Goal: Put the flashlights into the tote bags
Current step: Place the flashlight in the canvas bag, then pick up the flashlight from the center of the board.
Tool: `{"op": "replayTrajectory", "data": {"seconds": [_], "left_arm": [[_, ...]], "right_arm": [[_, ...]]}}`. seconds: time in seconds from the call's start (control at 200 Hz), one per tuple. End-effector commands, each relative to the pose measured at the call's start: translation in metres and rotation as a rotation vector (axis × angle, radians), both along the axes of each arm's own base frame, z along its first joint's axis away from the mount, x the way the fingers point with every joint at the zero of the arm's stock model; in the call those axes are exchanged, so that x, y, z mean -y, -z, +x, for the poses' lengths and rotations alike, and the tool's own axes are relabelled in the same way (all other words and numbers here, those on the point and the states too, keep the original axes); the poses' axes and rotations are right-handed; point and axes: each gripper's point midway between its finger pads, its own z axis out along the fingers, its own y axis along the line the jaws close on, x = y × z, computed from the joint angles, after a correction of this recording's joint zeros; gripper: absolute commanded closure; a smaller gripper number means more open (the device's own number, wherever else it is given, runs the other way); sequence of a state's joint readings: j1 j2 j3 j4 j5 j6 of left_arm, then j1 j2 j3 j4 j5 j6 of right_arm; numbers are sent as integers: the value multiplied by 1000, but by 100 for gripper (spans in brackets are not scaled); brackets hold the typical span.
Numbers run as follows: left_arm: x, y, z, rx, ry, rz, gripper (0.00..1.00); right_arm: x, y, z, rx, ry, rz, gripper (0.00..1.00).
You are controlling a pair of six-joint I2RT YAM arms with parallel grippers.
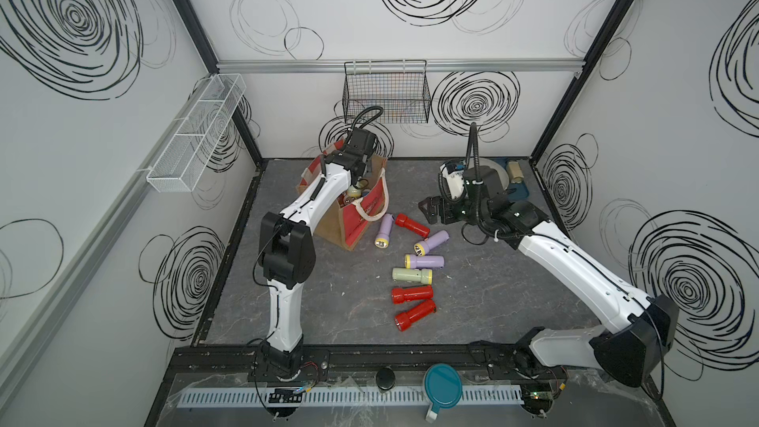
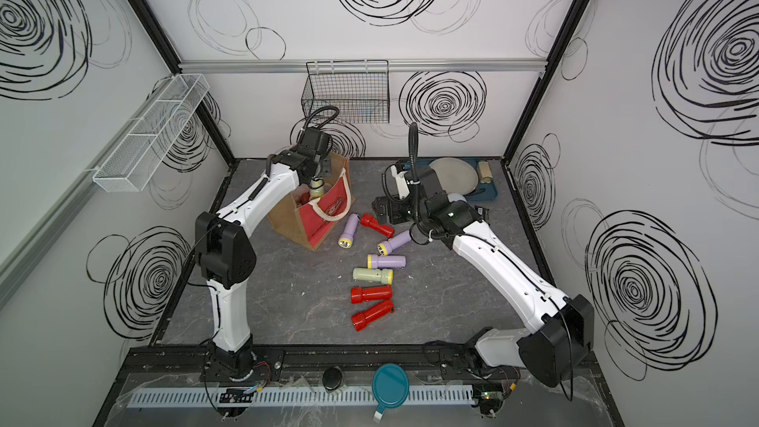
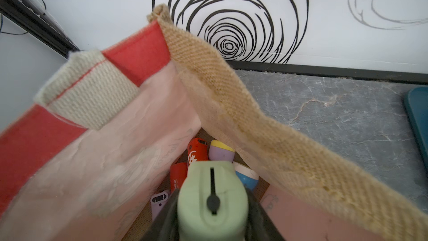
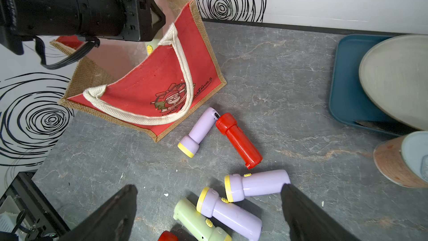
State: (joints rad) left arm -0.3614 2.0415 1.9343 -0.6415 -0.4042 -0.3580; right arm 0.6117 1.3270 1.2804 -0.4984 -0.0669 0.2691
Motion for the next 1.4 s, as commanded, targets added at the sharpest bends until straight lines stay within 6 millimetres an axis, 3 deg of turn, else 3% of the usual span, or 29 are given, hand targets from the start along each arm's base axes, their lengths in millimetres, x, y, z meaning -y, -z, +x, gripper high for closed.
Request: {"op": "replayTrajectory", "data": {"seconds": [0.0, 0.16, 0.31, 0.475, 0.63, 0.736, 0.836, 0.931, 1.096, 1.251, 1.396], "left_arm": [[-11, -40, -5, 89, -26, -23, 40], [-16, -64, -16, 127, -25, -61, 25], [-14, -92, -33, 165, 10, -96, 23], [9, -122, -64, 210, 120, -148, 20], [40, -135, -100, 243, 244, -221, 13], [62, -134, -129, 256, 325, -236, 9], [68, -133, -152, 299, 359, -263, 2], [70, -128, -166, 318, 370, -342, 1], [94, -112, -195, 298, 468, -409, 1], [102, -94, -208, 261, 452, -504, 1], [102, -89, -209, 260, 433, -556, 1]], "right_arm": [[5, -4, 4, -5, 22, -13, 0], [13, 7, 10, -41, 24, -50, 0], [24, 25, 25, -108, 27, -72, 0], [28, 54, 49, -194, 13, -120, 1], [20, 86, 71, -241, -35, -181, 3], [14, 112, 82, -314, -54, -224, 4], [13, 138, 88, -410, -71, -289, 5], [9, 165, 87, -460, -106, -343, 6], [1, 196, 83, -507, -146, -390, 5], [-6, 220, 77, -538, -165, -412, 6], [-15, 236, 73, -546, -181, -439, 8]]}}
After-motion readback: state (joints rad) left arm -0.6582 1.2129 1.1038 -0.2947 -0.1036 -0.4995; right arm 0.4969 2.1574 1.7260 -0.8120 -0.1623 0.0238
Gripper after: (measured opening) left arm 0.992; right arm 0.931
